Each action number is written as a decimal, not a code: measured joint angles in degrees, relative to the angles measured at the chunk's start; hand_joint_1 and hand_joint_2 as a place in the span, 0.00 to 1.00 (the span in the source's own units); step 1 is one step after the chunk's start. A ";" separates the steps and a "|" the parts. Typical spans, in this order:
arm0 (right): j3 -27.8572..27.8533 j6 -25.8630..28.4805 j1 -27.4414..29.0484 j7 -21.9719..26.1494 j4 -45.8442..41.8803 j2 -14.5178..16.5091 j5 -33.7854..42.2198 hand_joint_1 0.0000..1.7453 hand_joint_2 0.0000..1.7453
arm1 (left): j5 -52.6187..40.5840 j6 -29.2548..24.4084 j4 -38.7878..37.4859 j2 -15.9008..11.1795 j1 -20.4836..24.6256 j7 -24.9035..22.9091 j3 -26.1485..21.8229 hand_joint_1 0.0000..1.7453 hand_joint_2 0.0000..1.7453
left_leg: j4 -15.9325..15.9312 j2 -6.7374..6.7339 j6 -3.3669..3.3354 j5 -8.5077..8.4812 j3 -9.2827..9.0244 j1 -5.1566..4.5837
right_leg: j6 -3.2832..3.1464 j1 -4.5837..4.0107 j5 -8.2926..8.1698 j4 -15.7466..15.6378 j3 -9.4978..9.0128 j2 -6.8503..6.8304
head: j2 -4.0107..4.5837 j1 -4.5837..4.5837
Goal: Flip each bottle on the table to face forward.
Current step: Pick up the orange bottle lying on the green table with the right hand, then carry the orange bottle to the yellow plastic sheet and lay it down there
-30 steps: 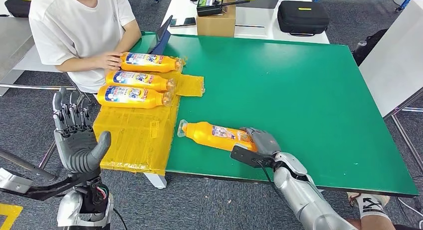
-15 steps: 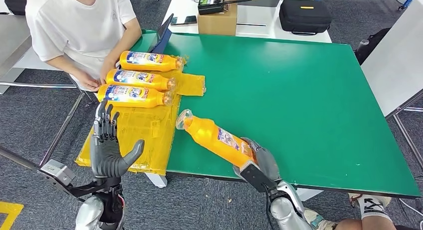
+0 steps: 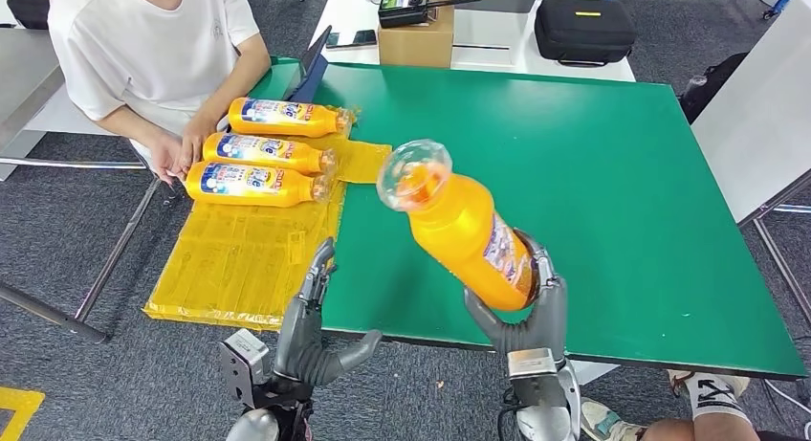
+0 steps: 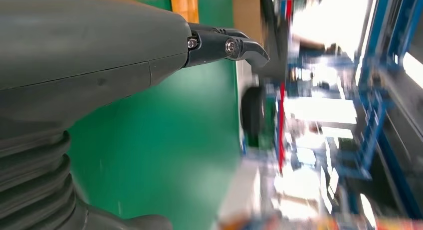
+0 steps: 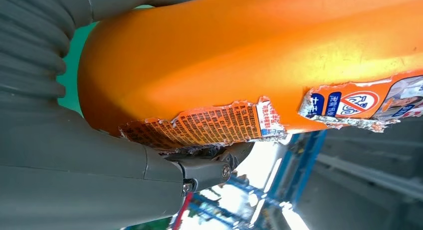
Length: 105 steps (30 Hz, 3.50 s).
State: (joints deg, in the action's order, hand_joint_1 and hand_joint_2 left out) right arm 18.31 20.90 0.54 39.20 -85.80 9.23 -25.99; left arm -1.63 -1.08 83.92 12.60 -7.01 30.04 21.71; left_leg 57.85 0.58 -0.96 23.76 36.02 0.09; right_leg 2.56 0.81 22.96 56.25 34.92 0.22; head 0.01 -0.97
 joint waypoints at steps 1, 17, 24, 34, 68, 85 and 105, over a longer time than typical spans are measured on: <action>0.88 0.26 0.04 0.27 0.04 0.11 -0.42 1.00 1.00 | 2.38 2.02 -0.03 -0.16 0.06 -0.78 0.83 0.00 1.00 | 0.00 0.01 0.00 -0.01 0.00 0.00 | 0.00 0.00 0.00 0.00 -0.01 0.00 | 0.00 -0.01; 11.95 -2.72 -1.38 -0.82 10.08 0.20 -6.43 1.00 1.00 | 17.98 15.28 0.91 -1.14 0.83 -3.42 1.71 0.00 1.00 | 0.00 0.02 -0.01 -0.03 0.01 0.01 | 0.00 0.00 0.00 0.01 -0.02 -0.01 | -0.01 0.01; 14.32 -2.46 -2.22 -1.06 13.97 -0.18 -9.24 1.00 1.00 | 21.04 20.06 2.52 -1.14 1.32 -4.36 1.13 0.00 1.00 | 0.00 0.02 -0.01 -0.04 0.00 0.01 | 0.00 0.00 0.00 0.01 -0.01 -0.01 | -0.01 0.00; 16.43 -2.34 -3.86 -2.60 16.06 -0.64 -11.15 1.00 1.00 | 22.01 22.16 1.27 -1.14 2.14 -5.33 -0.12 1.00 1.00 | 0.00 0.02 -0.01 -0.04 0.00 0.01 | 0.00 0.00 0.00 0.02 -0.01 0.00 | -0.01 0.00; 16.03 2.10 -4.05 0.29 10.41 -1.01 -6.61 0.00 0.00 | 21.14 23.29 -0.97 -1.04 3.46 -5.78 -0.98 1.00 1.00 | 0.00 0.01 -0.01 -0.05 0.00 0.01 | 0.01 0.00 0.00 0.01 0.00 0.00 | 0.00 0.01; 6.59 14.80 -0.26 0.91 -7.78 -5.47 2.99 0.00 0.00 | -34.44 -13.03 -3.68 -7.65 8.71 -3.72 -14.82 1.00 1.00 | 0.00 0.00 0.00 -0.07 -0.01 0.02 | 0.00 -0.01 -0.01 0.02 -0.01 0.00 | -0.01 0.00; 6.06 8.53 -3.23 0.91 -5.24 -5.25 7.57 0.00 0.00 | -62.33 -12.67 -43.27 -15.20 33.84 -18.60 -13.05 0.77 1.00 | 0.00 -0.01 -0.02 -0.19 -0.09 0.02 | -0.11 -0.01 -0.13 0.06 -0.08 -0.01 | -0.01 0.01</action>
State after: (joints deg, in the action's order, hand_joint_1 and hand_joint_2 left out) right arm 24.37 29.43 -2.69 40.11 -91.05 3.98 -18.41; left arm -63.96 -13.75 40.65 -2.61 26.84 11.44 8.67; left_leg 57.85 0.58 -0.98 23.57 35.93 0.11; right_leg 2.44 0.80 22.83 56.30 34.83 0.20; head 0.00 -0.96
